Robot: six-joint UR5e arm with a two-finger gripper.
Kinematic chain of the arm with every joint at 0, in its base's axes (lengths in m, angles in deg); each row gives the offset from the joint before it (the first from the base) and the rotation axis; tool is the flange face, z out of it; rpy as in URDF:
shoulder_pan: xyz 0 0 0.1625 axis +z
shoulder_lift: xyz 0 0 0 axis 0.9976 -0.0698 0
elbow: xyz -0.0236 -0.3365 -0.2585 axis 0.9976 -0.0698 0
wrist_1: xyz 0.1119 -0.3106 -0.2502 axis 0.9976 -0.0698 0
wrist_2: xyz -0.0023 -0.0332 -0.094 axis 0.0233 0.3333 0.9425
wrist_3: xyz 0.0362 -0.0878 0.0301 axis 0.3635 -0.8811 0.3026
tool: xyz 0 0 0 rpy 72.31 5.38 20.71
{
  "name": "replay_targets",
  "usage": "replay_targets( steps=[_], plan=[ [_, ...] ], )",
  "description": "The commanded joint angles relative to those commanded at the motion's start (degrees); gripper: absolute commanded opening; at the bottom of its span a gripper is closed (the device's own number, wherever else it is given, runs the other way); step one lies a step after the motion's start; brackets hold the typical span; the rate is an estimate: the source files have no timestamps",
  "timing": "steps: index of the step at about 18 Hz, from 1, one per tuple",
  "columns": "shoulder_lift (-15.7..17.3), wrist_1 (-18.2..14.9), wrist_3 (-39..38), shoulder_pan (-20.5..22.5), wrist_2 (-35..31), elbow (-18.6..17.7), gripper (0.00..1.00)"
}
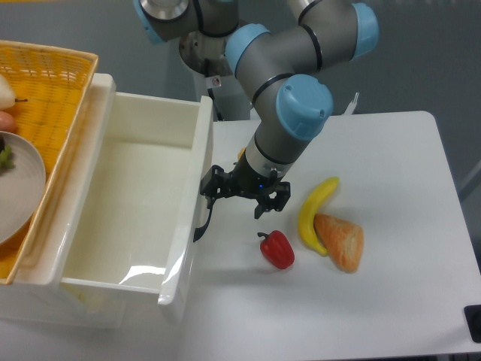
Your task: Slide the top white drawer open
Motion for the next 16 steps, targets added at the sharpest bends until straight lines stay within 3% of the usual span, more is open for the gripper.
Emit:
replay_targets(
  steps=[5, 16],
  plan=[
    [0.4, 1.9, 1.1, 0.7, -0.4, 1.0, 1.0],
    [0.4, 2.1, 17.5, 2.1, -1.4, 1.8, 1.0]
  ],
)
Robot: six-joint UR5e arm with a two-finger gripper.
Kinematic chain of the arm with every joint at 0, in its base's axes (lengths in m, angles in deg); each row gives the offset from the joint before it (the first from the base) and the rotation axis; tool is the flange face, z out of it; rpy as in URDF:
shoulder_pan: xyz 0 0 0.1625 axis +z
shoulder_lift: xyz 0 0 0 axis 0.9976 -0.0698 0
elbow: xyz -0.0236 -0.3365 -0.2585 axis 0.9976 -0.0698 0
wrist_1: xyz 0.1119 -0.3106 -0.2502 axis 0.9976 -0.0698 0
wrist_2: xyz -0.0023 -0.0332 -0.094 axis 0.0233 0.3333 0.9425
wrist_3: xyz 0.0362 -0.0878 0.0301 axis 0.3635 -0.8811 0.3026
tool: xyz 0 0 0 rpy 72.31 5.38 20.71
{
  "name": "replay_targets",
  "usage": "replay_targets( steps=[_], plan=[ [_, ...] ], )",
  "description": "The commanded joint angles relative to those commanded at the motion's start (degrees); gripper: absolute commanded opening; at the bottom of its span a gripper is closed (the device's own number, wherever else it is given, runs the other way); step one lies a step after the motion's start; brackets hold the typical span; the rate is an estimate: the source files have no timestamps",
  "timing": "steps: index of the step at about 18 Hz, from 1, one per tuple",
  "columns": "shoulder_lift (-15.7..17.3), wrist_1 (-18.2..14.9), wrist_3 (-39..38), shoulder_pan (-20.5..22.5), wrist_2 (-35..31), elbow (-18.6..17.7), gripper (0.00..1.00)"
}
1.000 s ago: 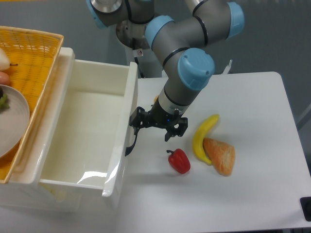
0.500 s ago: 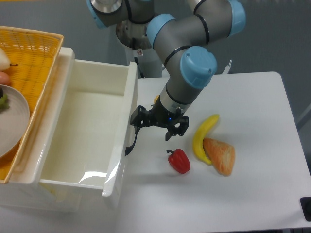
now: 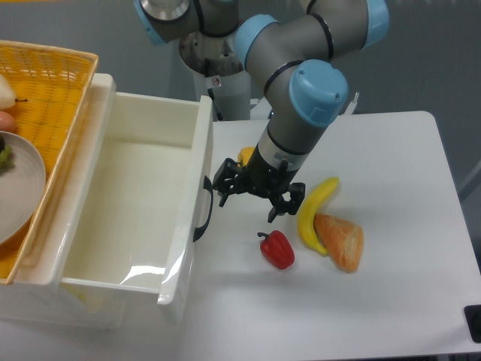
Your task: Slide the top white drawer open
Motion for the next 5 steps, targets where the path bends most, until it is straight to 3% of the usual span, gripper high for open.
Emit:
replay_targets(
  steps=[5],
  plan=[
    [0.4, -0.2, 3.6, -0.3, -3.8, -0.1, 1.0]
  ],
)
